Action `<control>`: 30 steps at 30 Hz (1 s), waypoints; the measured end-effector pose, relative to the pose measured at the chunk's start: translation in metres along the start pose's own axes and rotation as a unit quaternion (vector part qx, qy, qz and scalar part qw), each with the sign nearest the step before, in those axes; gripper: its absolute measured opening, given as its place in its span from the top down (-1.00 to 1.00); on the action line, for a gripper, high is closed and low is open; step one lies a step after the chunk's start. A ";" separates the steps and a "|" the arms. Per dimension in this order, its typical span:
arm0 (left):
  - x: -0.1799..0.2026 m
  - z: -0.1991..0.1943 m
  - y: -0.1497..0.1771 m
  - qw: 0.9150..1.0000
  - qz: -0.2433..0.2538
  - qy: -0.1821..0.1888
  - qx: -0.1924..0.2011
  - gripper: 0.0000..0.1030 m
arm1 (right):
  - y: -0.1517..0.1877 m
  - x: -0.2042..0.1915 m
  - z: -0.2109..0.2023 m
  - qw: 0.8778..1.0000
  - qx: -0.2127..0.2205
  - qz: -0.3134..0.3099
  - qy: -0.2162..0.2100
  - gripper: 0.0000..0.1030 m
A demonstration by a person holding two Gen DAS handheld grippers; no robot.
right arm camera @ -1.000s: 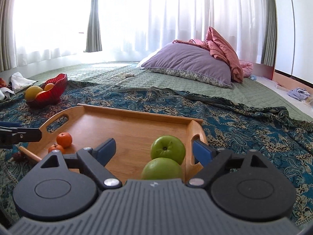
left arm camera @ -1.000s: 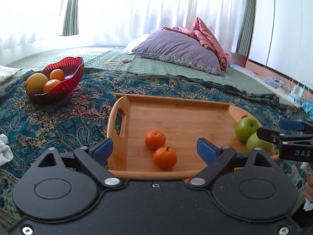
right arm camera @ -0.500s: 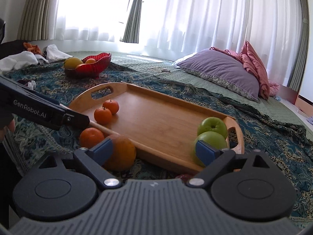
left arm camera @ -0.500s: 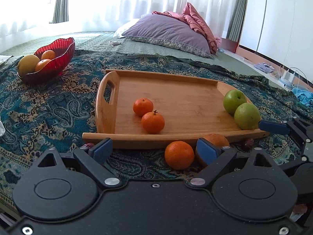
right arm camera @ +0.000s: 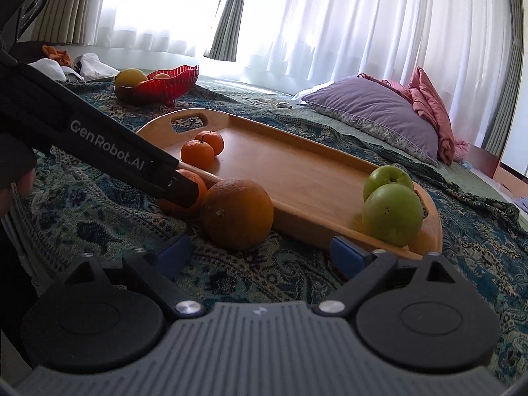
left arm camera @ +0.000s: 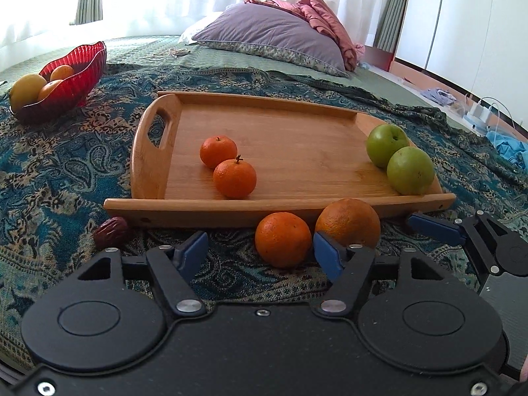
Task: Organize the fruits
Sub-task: 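Move the left tool to a tangerine on the bedspread while the right tool moves to the large orange, then close the left tool on the tangerine while the right tool closes on the large orange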
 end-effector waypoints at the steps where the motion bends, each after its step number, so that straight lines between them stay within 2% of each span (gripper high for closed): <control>1: 0.001 0.002 0.001 1.000 -0.001 0.001 -0.001 -0.25 | 0.000 0.001 0.000 1.000 0.001 0.004 0.001 -0.89; 6: 0.004 0.007 0.004 1.000 -0.006 0.005 -0.001 -0.05 | 0.000 0.002 0.003 1.000 0.000 0.013 0.003 -0.89; 10: 0.008 0.006 0.003 1.000 -0.005 0.020 0.004 0.27 | 0.000 0.003 0.004 1.000 0.001 0.022 0.003 -0.89; 14: 0.010 0.001 0.001 1.000 0.001 0.008 0.010 0.28 | -0.001 0.003 0.007 0.999 0.002 0.035 0.004 -0.88; 20: 0.007 -0.014 0.001 0.998 0.016 -0.039 0.041 0.28 | -0.005 0.003 0.008 0.998 0.012 0.063 0.014 -0.83; 27: -0.005 -0.026 -0.005 0.997 0.003 -0.052 0.056 0.28 | -0.008 0.002 0.010 0.996 0.008 0.086 0.010 -0.72; 30: -0.009 -0.027 -0.006 0.997 -0.002 -0.056 0.056 0.28 | -0.011 0.002 0.013 0.995 0.004 0.100 0.009 -0.61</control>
Point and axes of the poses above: each gripper's, at about its wrist camera, not at the fingertips, and z roughly the way its jaws point, x to its right, y to its underside, the point moved 4 cm from there along z, roughly the way its jaws point, and after that the axes turned 1 degree about z, right-handed, at the moved point
